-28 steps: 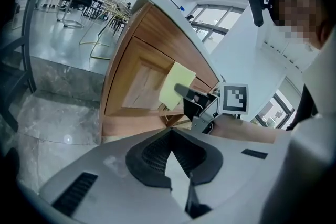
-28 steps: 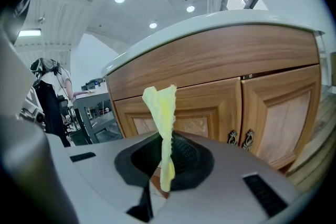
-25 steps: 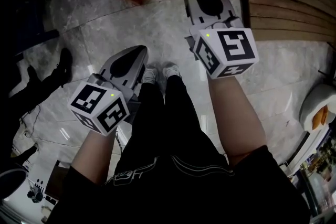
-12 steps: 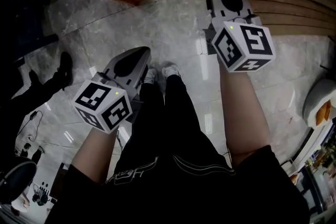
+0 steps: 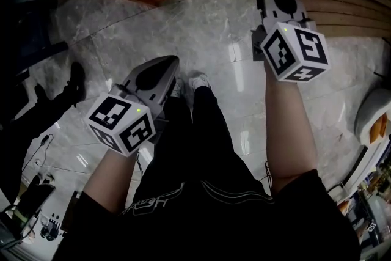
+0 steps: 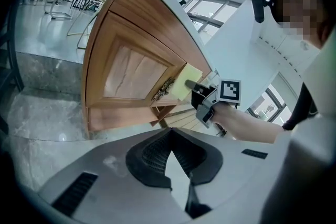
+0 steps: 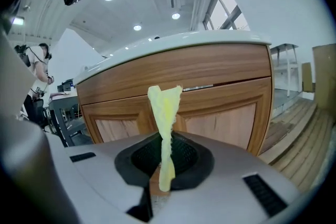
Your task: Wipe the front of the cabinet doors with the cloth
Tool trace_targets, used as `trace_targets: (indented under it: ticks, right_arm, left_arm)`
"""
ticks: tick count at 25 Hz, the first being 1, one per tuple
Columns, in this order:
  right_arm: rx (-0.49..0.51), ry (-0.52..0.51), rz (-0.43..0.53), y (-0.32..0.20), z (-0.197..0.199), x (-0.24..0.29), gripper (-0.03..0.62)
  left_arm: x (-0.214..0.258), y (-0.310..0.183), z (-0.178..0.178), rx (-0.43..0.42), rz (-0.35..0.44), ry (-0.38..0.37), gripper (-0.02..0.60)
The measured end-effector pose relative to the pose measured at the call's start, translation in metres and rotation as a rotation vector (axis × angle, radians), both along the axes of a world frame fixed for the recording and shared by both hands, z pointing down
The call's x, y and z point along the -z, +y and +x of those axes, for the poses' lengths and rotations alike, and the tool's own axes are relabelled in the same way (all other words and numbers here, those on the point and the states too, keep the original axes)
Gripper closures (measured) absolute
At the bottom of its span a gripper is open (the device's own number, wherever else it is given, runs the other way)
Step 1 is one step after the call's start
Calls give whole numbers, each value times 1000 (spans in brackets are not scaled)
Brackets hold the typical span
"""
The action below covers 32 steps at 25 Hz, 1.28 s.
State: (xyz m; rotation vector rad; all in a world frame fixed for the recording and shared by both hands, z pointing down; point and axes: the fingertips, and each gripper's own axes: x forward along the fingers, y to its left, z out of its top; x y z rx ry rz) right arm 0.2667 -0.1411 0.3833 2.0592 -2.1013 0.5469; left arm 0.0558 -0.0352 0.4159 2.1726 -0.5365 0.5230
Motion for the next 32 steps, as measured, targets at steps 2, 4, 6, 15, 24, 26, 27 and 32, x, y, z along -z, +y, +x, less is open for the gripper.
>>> trace_targets:
  ticks: [2, 4, 6, 15, 24, 26, 27, 32]
  right_arm:
    - [5, 9, 3, 2, -1, 2, 553]
    - [11, 0, 6, 4, -6, 2, 553]
    - [21, -13, 8, 4, -14, 3, 553]
    - [102, -75, 6, 1, -77, -6, 553]
    - [356, -98, -15, -10, -186, -29, 553]
    - [404, -93, -15, -12, -208, -32, 553]
    - [426, -93, -12, -13, -218, -34, 553]
    - [514, -60, 9, -19, -259, -42, 553]
  left_arm:
    - [-1, 0, -2, 3, -2, -2, 575]
    - [-3, -1, -5, 11, -4, -3, 575]
    - [-3, -4, -9, 23, -8, -2, 575]
    - [-8, -12, -46, 102, -22, 5, 575]
    - [-17, -18, -98, 220, -48, 9, 575]
    - [-18, -19, -110, 242, -50, 9, 575]
    - [-19, -20, -116, 253, -50, 8, 575]
    - [-23, -22, -147, 316, -59, 9, 575]
